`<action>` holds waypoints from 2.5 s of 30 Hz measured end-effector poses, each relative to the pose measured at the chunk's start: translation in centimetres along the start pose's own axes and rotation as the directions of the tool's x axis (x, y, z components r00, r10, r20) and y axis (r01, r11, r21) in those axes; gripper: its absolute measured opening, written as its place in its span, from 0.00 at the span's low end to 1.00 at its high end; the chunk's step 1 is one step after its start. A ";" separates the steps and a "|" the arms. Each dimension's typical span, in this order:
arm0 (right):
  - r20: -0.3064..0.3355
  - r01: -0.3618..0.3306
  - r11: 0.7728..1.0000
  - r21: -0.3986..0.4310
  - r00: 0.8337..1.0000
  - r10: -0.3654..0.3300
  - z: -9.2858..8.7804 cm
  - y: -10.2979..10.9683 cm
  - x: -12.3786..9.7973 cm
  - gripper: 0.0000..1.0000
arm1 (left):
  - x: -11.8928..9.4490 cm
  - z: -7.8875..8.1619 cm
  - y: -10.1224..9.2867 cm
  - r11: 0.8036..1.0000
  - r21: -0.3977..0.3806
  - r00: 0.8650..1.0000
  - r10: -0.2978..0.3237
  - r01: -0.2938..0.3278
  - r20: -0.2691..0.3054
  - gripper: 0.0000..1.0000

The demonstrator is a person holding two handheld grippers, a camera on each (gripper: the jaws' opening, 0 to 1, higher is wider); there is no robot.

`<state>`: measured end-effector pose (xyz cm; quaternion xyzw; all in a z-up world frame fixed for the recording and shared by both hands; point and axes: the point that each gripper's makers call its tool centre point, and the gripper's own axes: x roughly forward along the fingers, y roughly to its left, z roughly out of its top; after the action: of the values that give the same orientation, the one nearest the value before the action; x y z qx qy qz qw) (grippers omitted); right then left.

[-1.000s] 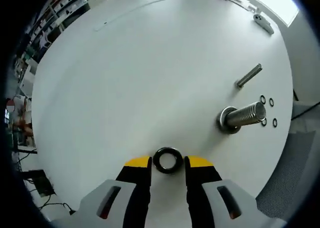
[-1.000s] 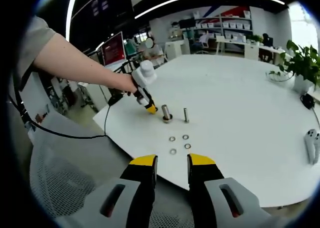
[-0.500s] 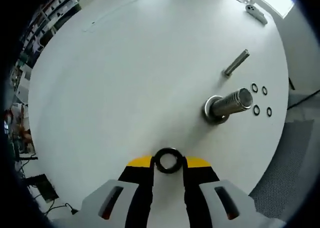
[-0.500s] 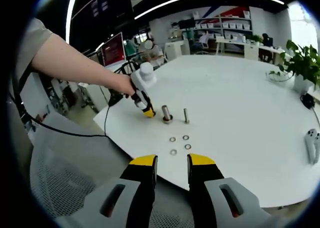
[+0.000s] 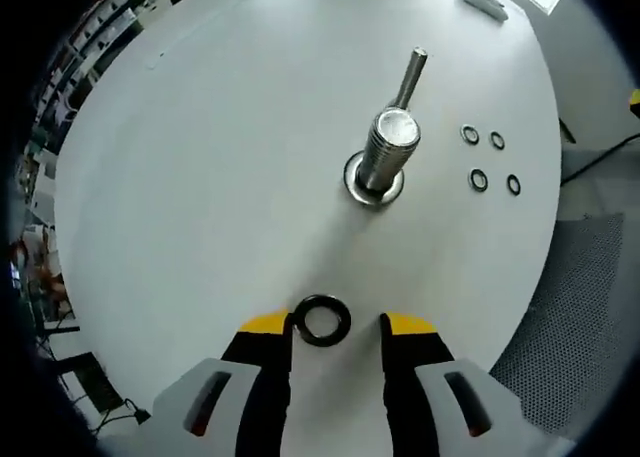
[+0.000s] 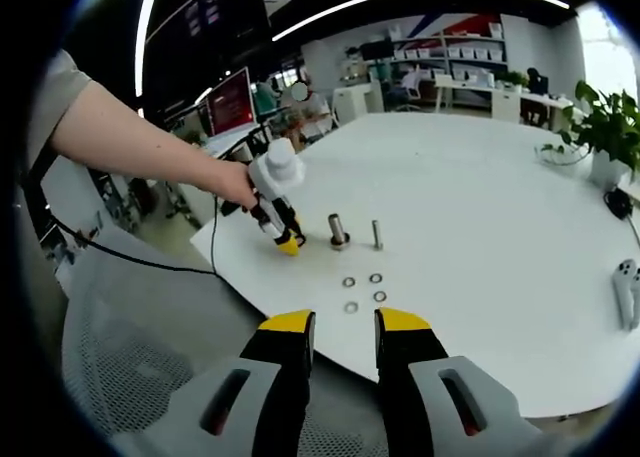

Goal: Place the washer onto the threaded stud by aligning its center hole with the stud, sliding it down to the base, and recovering from edge contact or off-axis alignment until the washer reaches the visible bottom stop.

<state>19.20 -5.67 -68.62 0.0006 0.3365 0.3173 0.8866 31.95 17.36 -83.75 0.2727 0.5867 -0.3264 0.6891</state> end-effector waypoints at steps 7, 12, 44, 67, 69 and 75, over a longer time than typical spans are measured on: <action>0.004 0.003 1.000 0.003 1.000 -0.003 0.1 0.0 -0.1 0.26 | 0.1 -0.2 0.2 1.000 -0.008 1.000 0.009 -0.009 -0.003 0.27; 0.007 0.005 1.000 0.005 1.000 -0.005 0.1 -0.1 -0.1 0.26 | 0.0 -0.4 0.1 0.999 -0.031 1.000 0.013 -0.012 0.008 0.27; 0.012 0.007 1.000 0.008 1.000 -0.007 0.2 -0.1 -0.1 0.26 | -0.2 -1.4 -1.5 0.998 -0.055 0.999 0.027 -0.024 0.047 0.19; 0.012 -0.004 1.000 0.006 1.000 0.004 0.2 0.1 -0.1 0.26 | -4.9 4.6 -1.5 0.999 -0.001 0.982 0.043 -0.044 0.182 0.19; 0.013 -0.006 1.000 0.006 1.000 0.006 0.3 0.1 -0.1 0.26 | -5.2 5.4 -1.6 0.999 0.005 0.980 0.042 -0.043 0.196 0.19; 0.017 -0.008 1.000 0.007 1.000 0.008 0.3 0.2 -0.1 0.26 | -5.9 7.0 -2.2 0.999 0.024 0.977 0.034 -0.040 0.211 0.19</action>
<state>19.24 -5.52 -68.27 0.0077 0.3302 0.3195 0.8881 34.14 11.42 -76.81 0.2573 0.5007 -0.3487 0.7493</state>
